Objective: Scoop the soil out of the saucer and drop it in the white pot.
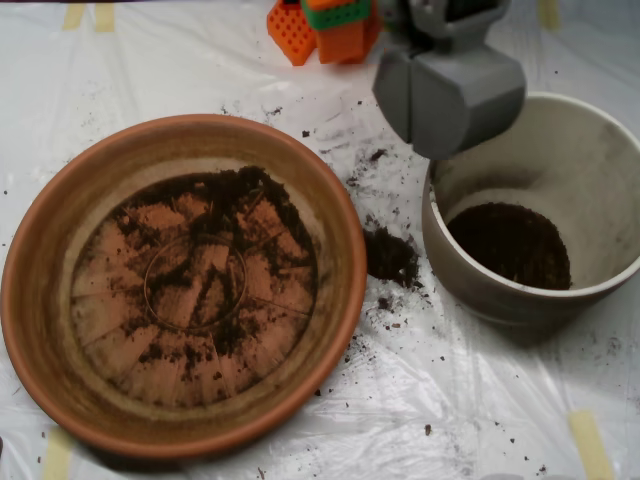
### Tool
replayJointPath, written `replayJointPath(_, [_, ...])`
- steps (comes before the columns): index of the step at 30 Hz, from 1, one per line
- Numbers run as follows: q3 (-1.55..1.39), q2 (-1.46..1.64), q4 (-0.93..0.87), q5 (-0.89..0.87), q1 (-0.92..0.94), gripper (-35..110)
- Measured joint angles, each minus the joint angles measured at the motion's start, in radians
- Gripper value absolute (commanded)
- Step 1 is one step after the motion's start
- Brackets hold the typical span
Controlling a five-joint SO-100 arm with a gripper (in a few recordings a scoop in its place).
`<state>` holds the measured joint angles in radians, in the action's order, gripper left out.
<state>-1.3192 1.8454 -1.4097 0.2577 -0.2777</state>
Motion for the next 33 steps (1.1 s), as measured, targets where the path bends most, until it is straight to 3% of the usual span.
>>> replayJointPath(3, [0.029,-0.055,0.014,-0.012,-0.051,0])
replayJointPath(7, [0.029,-0.095,0.025,-0.021,-0.063,31])
replayJointPath(10, [-0.011,-0.098,0.028,-0.008,-0.074,38])
replayJointPath(23, [-0.227,0.086,0.064,-0.034,-0.08,36])
replayJointPath(33, [-0.141,0.293,-0.032,-0.06,-0.08,36])
